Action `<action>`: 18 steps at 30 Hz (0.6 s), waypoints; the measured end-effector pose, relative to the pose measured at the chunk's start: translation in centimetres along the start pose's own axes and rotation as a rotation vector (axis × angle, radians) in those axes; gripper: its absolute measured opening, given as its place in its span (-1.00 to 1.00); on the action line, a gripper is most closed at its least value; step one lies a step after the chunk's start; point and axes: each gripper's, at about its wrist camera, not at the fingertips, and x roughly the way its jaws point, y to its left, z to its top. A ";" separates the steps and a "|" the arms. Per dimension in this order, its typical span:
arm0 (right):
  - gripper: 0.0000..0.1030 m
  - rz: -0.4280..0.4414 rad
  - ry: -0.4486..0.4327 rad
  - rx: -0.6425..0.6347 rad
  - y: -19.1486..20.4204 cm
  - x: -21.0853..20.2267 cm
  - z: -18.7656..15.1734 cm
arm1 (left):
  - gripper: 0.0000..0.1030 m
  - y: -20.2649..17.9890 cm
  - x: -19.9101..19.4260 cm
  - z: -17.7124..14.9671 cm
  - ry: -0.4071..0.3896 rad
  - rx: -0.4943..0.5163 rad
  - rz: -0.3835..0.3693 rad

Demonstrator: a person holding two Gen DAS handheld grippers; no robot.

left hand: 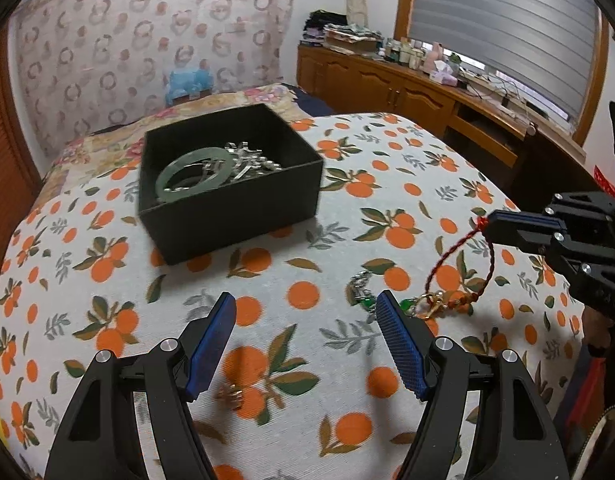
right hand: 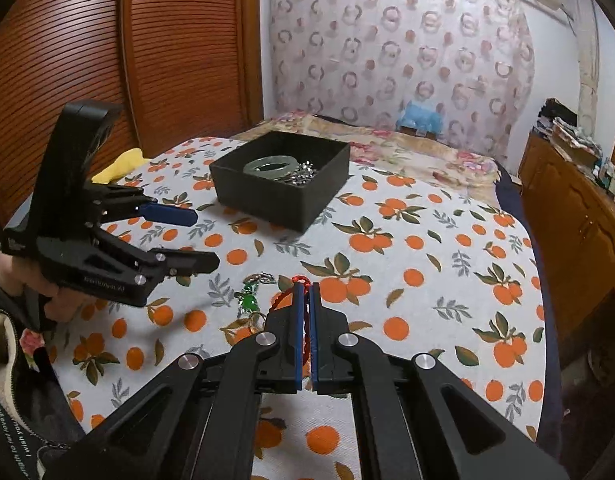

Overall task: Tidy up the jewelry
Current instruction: 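Grasp the red-cord bracelet with the right tool and lift it, then grasp the green-bead pendant with the left tool while the right tool holds the red-cord bracelet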

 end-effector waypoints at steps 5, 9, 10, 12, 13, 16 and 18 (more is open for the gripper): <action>-0.94 -0.035 -0.017 0.008 -0.4 -0.4 -0.1 | 0.16 -1.3 1.2 0.4 0.032 0.026 -0.031; -0.94 -0.057 -0.050 0.020 -0.8 -1.0 0.3 | -0.01 -2.2 2.4 0.5 0.061 0.050 -0.038; -0.94 -0.062 -0.056 0.026 -1.0 -1.1 0.4 | -0.06 -2.5 2.7 0.5 0.068 0.056 -0.041; -0.94 -0.088 -0.074 0.038 -1.5 -1.2 0.4 | -0.13 -2.8 3.0 0.5 0.074 0.061 -0.050; -0.94 -0.092 -0.077 0.042 -1.6 -1.2 0.4 | -0.16 -3.0 3.1 0.5 0.077 0.065 -0.052; -0.94 -0.073 -0.059 0.048 -1.7 -0.6 0.2 | -0.36 -3.3 3.1 0.4 0.070 0.072 -0.067; -0.94 -0.028 -0.044 0.054 -1.6 -0.2 -0.1 | -0.46 -3.4 3.0 0.3 0.067 0.077 -0.080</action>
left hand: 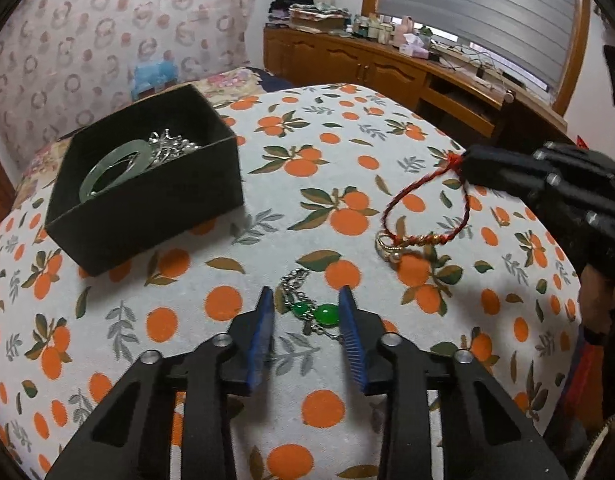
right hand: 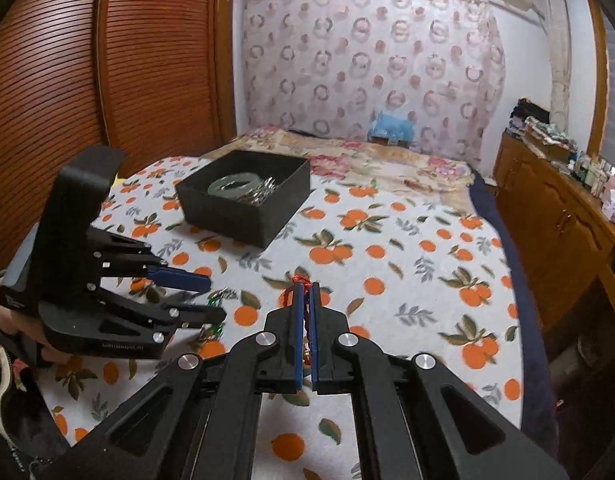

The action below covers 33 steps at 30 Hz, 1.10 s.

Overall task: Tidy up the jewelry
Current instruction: 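Grasp the green-bead pendant with the left tool while the right tool holds the red-cord bracelet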

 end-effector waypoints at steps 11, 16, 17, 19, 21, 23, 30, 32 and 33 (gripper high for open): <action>-0.94 -0.033 -0.011 0.004 -0.2 -0.1 0.1 | -0.51 0.6 -0.4 -0.3 0.007 -0.012 0.025; -0.94 -0.032 -0.010 0.007 -0.3 0.0 0.0 | -0.52 1.5 -0.8 -0.8 0.005 -0.030 0.029; -0.94 -0.032 -0.010 0.007 -0.3 0.0 0.0 | -0.53 1.7 -0.9 -0.9 0.004 -0.034 0.026; -0.94 -0.031 -0.011 0.005 -0.3 0.0 0.0 | -1.00 1.9 -1.3 -1.0 -0.010 -0.042 0.020; -0.94 -0.030 -0.012 0.002 -0.2 0.1 0.0 | -1.00 2.3 -1.3 -1.0 0.007 -0.054 0.025; -0.94 -0.030 -0.013 -0.002 -0.1 0.1 0.1 | -1.00 2.7 -1.2 -1.4 0.011 -0.057 0.025; -0.94 -0.029 -0.014 -0.002 0.0 0.2 0.2 | -1.00 3.3 -1.6 -1.3 0.009 -0.083 0.028; -0.94 -0.031 -0.013 -0.001 0.0 0.2 0.3 | -1.00 3.3 -1.8 -1.1 0.002 -0.092 0.026; -0.94 -0.031 -0.014 0.000 0.0 0.2 0.3 | -1.00 3.1 -1.9 -1.0 -0.002 -0.095 0.021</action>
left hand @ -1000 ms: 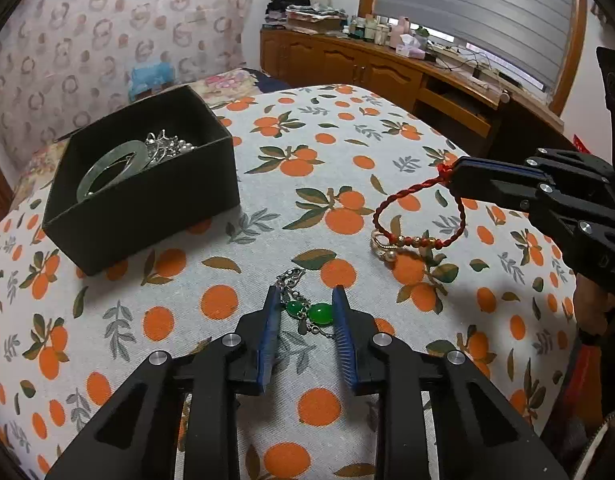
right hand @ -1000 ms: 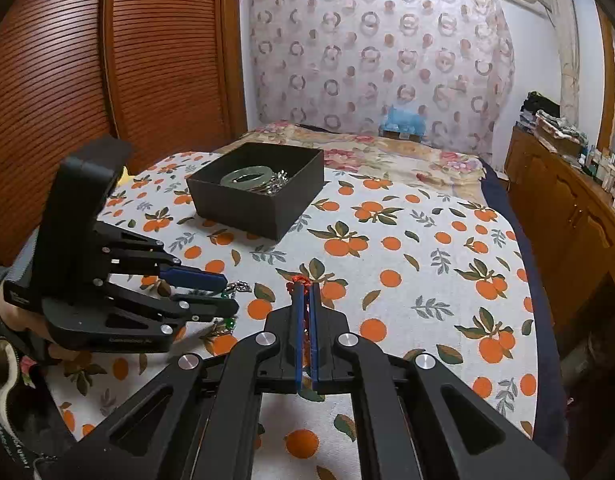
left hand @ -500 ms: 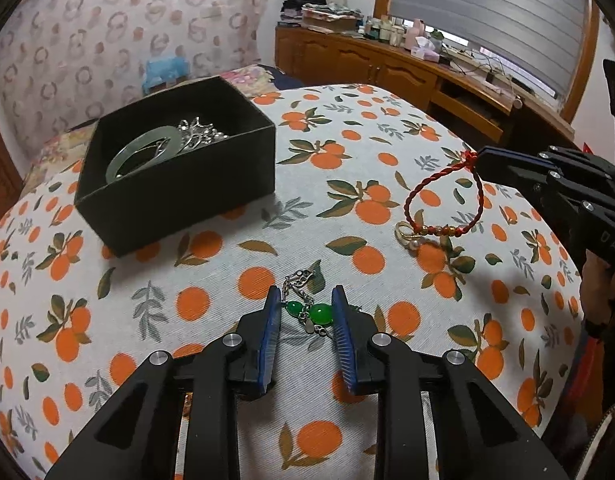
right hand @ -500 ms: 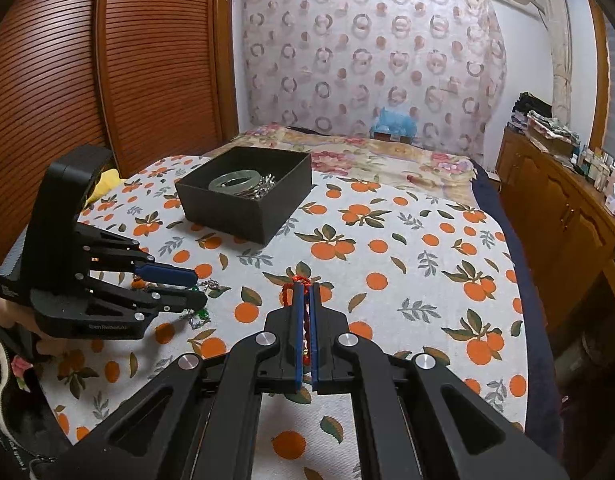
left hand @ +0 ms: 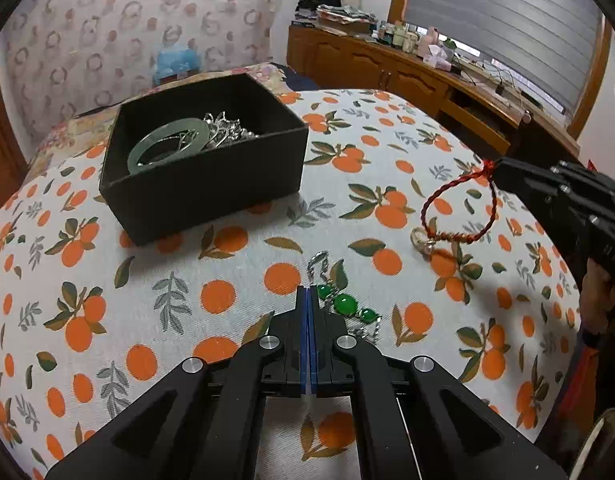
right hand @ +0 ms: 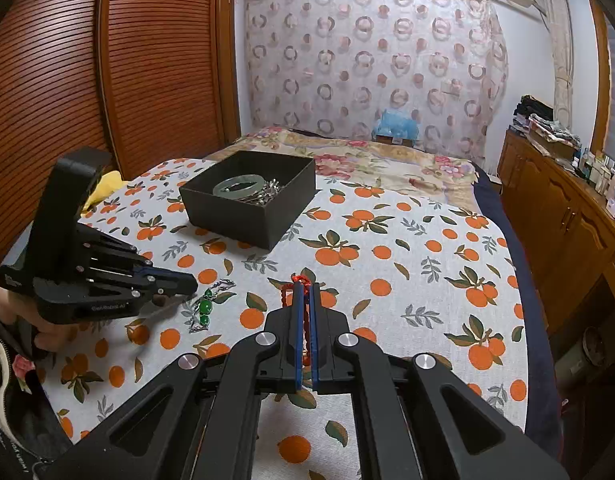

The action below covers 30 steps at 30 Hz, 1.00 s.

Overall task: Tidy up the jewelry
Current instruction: 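Grasp the green-bead pendant with the left tool while the right tool holds the red-cord bracelet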

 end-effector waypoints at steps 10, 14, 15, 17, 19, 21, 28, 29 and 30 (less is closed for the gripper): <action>-0.94 -0.004 0.004 0.013 -0.3 0.1 -0.1 | -0.56 -3.3 0.4 0.3 0.008 0.056 -0.010; -0.94 -0.004 0.003 0.013 -0.4 0.1 -0.2 | -0.48 -3.5 1.2 0.3 0.025 0.068 0.030; -0.94 -0.005 0.003 0.013 -0.4 0.1 -0.2 | -0.47 -3.5 1.4 0.3 0.032 0.071 0.037; -0.94 -0.003 0.003 0.013 -0.4 0.1 -0.2 | -0.47 -3.5 1.4 0.3 0.033 0.080 0.038; -0.94 -0.005 0.003 0.013 -0.4 0.1 -0.2 | -0.47 -3.5 1.4 0.2 0.033 0.087 0.039; -0.93 -0.005 0.003 0.013 -0.4 0.1 -0.2 | -0.46 -3.4 1.3 0.1 0.032 0.099 0.052; -0.94 -0.004 0.003 0.012 -0.5 0.1 -0.2 | -0.65 -1.4 1.1 0.0 0.041 0.063 0.068; -0.93 -0.004 0.003 0.012 -0.5 0.1 -0.2 | -0.72 -1.1 1.0 0.0 0.043 0.059 0.073; -0.93 -0.004 0.004 0.011 -0.5 0.2 -0.2 | -0.72 -0.9 1.0 0.0 0.044 0.054 0.070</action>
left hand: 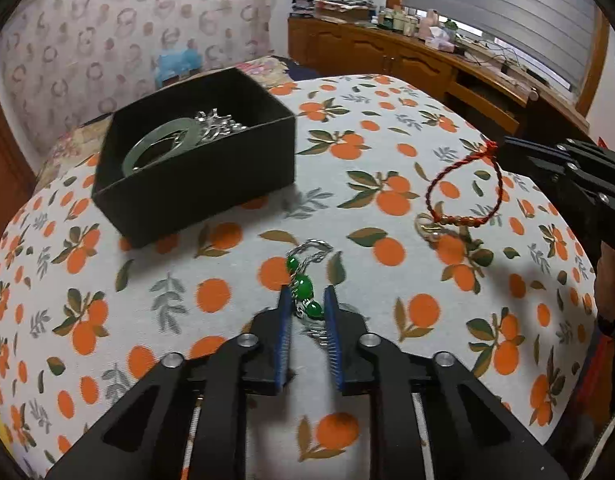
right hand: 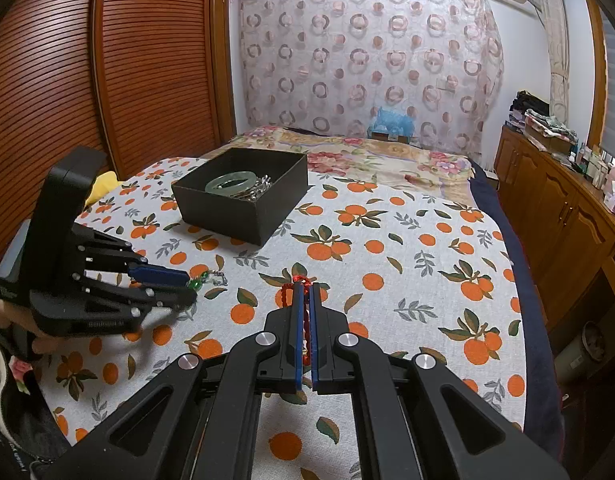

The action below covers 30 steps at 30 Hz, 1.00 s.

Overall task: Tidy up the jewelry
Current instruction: 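Grasp the green-bead pendant with the left tool while the right tool holds the red-cord bracelet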

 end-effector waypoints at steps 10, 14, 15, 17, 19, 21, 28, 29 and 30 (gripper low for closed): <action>-0.93 -0.001 0.000 0.002 -0.1 -0.1 -0.2 | -0.79 0.7 -0.1 0.1 -0.016 -0.011 -0.003; -0.93 -0.001 0.001 0.004 0.0 0.1 -0.3 | -1.00 0.8 -0.7 0.2 -0.027 -0.012 -0.007; -0.93 -0.001 0.001 0.003 0.0 0.1 -0.3 | -1.00 0.8 -0.7 0.3 -0.024 -0.010 -0.008; -0.93 0.000 0.000 0.003 0.0 0.1 -0.3 | -1.00 1.1 -0.6 0.2 -0.022 -0.012 -0.006; -0.93 -0.001 0.001 0.004 0.0 0.1 -0.3 | -1.00 1.4 -0.5 0.2 -0.020 -0.017 -0.007; -0.93 -0.001 0.001 0.004 0.0 0.1 -0.3 | -1.00 1.5 -0.5 0.2 -0.023 -0.021 -0.010; -0.93 -0.001 0.000 0.003 0.0 0.1 -0.3 | -1.00 1.6 -1.8 0.5 -0.062 -0.020 -0.005; -0.93 -0.002 0.000 0.003 0.0 0.1 -0.3 | -1.00 1.6 -1.9 0.5 -0.066 -0.020 -0.004; -0.93 0.000 0.001 0.004 0.0 0.1 -0.3 | -1.00 1.6 -2.1 0.6 -0.070 -0.021 -0.004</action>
